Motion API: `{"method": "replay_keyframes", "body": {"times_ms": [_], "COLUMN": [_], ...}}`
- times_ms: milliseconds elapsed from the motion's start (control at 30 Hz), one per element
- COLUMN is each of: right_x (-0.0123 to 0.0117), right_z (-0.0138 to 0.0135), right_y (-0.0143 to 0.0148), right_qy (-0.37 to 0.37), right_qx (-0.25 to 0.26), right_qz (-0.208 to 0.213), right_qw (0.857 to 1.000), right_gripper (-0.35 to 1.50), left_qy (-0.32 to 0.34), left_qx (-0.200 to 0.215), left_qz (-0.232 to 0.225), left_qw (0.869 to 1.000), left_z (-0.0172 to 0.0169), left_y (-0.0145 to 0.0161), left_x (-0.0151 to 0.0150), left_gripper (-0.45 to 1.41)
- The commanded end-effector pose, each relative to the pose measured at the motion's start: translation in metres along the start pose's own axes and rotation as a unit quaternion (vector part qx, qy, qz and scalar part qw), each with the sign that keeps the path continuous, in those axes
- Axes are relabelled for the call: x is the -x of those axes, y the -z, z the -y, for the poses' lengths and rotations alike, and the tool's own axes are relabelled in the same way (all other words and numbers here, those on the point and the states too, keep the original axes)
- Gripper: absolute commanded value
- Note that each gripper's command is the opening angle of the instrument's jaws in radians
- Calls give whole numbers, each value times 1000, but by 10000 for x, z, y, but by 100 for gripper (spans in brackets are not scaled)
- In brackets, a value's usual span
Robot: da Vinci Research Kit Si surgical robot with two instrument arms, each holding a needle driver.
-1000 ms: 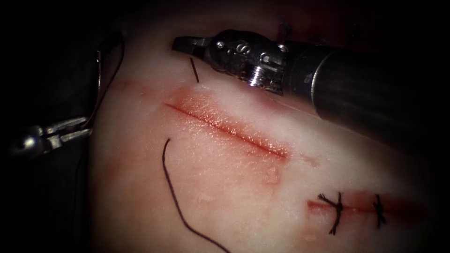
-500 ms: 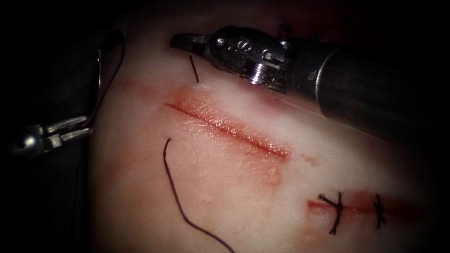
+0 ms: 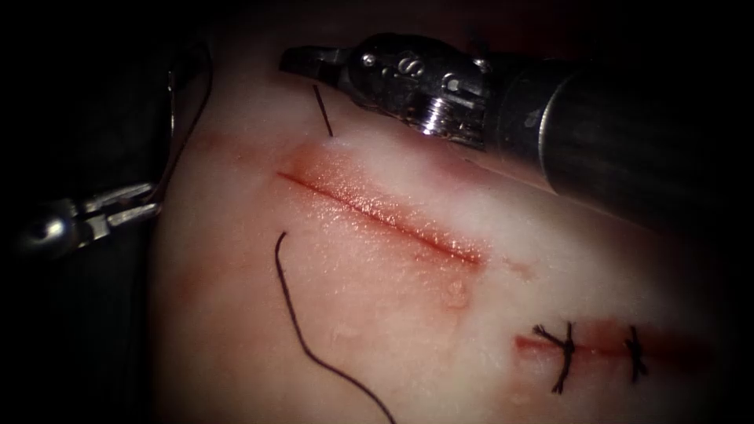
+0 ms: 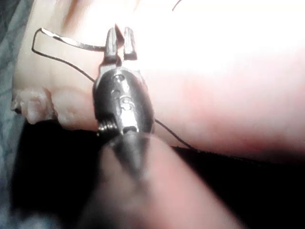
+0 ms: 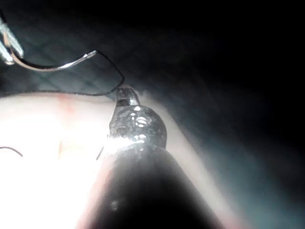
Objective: Wound Closure
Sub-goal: Adjust the suture tail, then set the needle down on the skin.
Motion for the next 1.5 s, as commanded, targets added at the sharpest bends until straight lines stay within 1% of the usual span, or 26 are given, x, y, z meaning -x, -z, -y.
{"method": "replay_keyframes", "body": {"times_ms": [33, 233, 267, 333, 367, 400, 433, 600, 633, 700, 733, 800, 933, 1067, 1133, 1233, 1333, 1400, 1500], "right_x": [0, 0, 0, 0, -1, -1, -1, 3, 4, 9, 12, 21, 41, 60, 69, 78, 85, 87, 89], "right_z": [-3, -5, -6, -6, -5, -5, -5, -2, -1, -1, -1, -4, -7, -10, -9, -4, 4, 8, 12], "right_y": [-7, -4, -4, -4, -3, -1, 1, 24, 31, 49, 57, 77, 115, 142, 152, 160, 161, 160, 157], "right_qy": [2, 6, 6, 6, 9, 7, 7, 11, 12, 16, 17, 18, 21, 21, 19, 17, 16, 15, 12], "right_qx": [0, 2, 5, 21, 25, 24, 23, 7, 3, -9, -15, -8, 15, 25, 30, 33, 37, 36, 36], "right_qz": [-1, -5, -7, -19, -23, -24, -26, -33, -36, -40, -41, -40, -35, -29, -25, -25, -27, -26, -24], "right_qw": [1000, 1000, 1000, 1000, 999, 999, 999, 999, 999, 999, 999, 999, 999, 999, 999, 999, 999, 999, 999], "right_gripper": [-35, -35, -1, 101, 125, 142, 147, 147, 145, 133, 133, 131, 115, 111, 108, 103, 103, 103, 103], "left_qy": [-1, 2, 3, 5, 10, 8, 8, 9, 8, 11, 11, 15, 28, 33, 33, 30, 28, 26, 15], "left_qx": [0, 0, 0, -1, 0, 0, 0, 0, 0, 0, 1, 0, 1, -1, 3, 7, 20, 31, 51], "left_qz": [-1, -2, -4, -5, -6, -6, -6, -5, -4, -5, -5, -6, -15, -27, -23, -18, -3, 6, 17], "left_qw": [1000, 1000, 1000, 1000, 1000, 1000, 1000, 1000, 1000, 1000, 1000, 1000, 999, 999, 999, 999, 999, 999, 998], "left_z": [3, 7, 8, 12, 14, 17, 20, 34, 37, 46, 50, 58, 70, 77, 83, 91, 94, 95, 89], "left_y": [-8, -13, -15, -21, -24, -27, -31, -46, -49, -59, -64, -76, -103, -139, -158, -184, -210, -226, -242], "left_x": [3, 1, 0, -2, -3, -4, -6, -15, -17, -22, -24, -30, -43, -58, -63, -65, -61, -55, -39], "left_gripper": [-35, -35, -35, -35, -35, -35, -35, -35, -35, -35, -35, -35, -35, -35, -35, -35, -35, -35, -35]}}
